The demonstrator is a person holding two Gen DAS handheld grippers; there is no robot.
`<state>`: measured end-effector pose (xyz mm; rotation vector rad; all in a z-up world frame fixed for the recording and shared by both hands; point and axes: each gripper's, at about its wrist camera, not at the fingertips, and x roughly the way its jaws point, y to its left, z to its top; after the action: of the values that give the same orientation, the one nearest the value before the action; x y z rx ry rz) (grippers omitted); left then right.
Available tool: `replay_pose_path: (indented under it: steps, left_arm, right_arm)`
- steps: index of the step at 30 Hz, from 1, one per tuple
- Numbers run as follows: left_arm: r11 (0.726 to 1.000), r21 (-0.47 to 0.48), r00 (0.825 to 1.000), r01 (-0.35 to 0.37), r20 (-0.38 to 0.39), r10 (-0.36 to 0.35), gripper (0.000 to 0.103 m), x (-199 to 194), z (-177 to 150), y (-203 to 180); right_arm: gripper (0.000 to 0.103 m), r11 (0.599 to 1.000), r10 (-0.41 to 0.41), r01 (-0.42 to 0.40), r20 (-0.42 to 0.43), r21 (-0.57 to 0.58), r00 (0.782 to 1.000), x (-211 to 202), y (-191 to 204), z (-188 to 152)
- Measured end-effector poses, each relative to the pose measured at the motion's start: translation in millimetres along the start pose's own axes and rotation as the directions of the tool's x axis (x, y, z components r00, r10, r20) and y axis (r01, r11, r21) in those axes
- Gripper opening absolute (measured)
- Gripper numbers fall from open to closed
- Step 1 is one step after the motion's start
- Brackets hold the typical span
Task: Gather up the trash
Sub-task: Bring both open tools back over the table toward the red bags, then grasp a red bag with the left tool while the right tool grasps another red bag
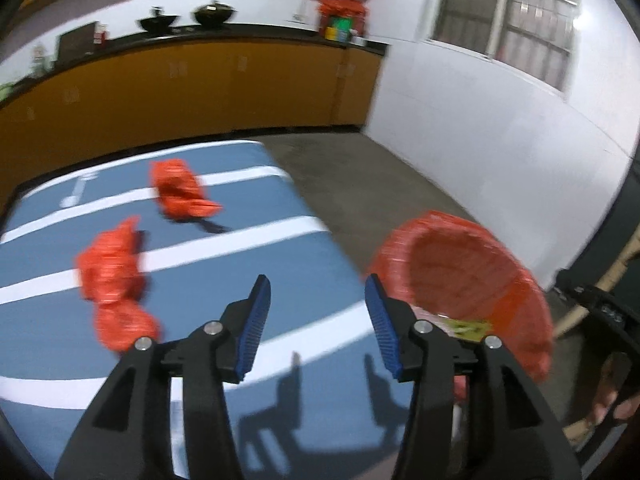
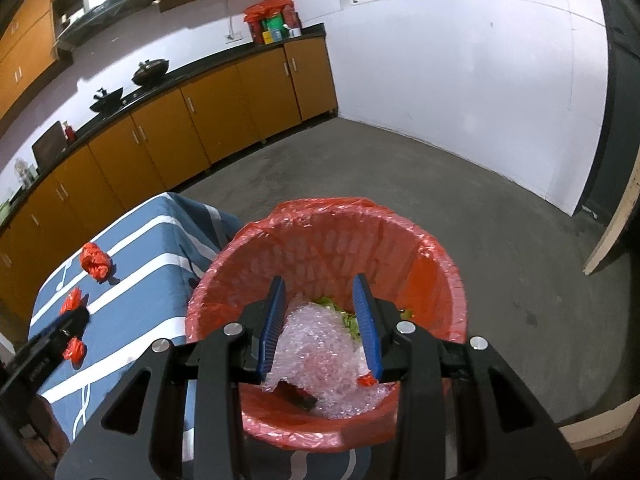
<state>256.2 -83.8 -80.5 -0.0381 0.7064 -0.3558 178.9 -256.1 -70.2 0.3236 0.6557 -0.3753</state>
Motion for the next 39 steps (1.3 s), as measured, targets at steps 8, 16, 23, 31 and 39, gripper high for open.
replay_pose_path:
  steps: [8, 16, 23, 31, 39]
  left_arm:
    - [0.959, -0.085, 0.962, -0.271, -0.004, 0.272, 0.057, 4.8, -0.1, 85.6]
    - [0.931, -0.162, 0.944, -0.328, -0.077, 0.319, 0.064, 25.8, 1.2, 131.7]
    - [0.93, -0.174, 0.944, -0.324, -0.12, 0.307, 0.064, 49.6, 3.9, 137.2]
    - [0.933, -0.194, 0.948, -0.303, -0.164, 0.274, 0.044, 68.0, 4.1, 151.9]
    - [0.932, -0.208, 0.952, -0.297, -0.137, 0.272, 0.034, 54.2, 2.9, 178.1]
  right_arm:
    - [0.067, 0.995, -0.007, 0.013, 0.052, -0.101, 0.999, -1.1, 34.1, -2.5]
    - [0.091, 0.99, -0.035, 0.052, 0.128, -0.133, 0.991, -3.1, 59.8, -0.8]
    - [0.091, 0.986, -0.015, 0.032, 0.099, -0.166, 0.995, 7.0, 80.3, -4.0]
    - [0.091, 0.973, 0.028, -0.007, 0.087, -0.23, 0.996, 13.4, 113.4, -4.5]
    - [0.091, 0.942, 0.145, -0.121, 0.053, -0.313, 0.988, 25.4, 167.1, -2.4]
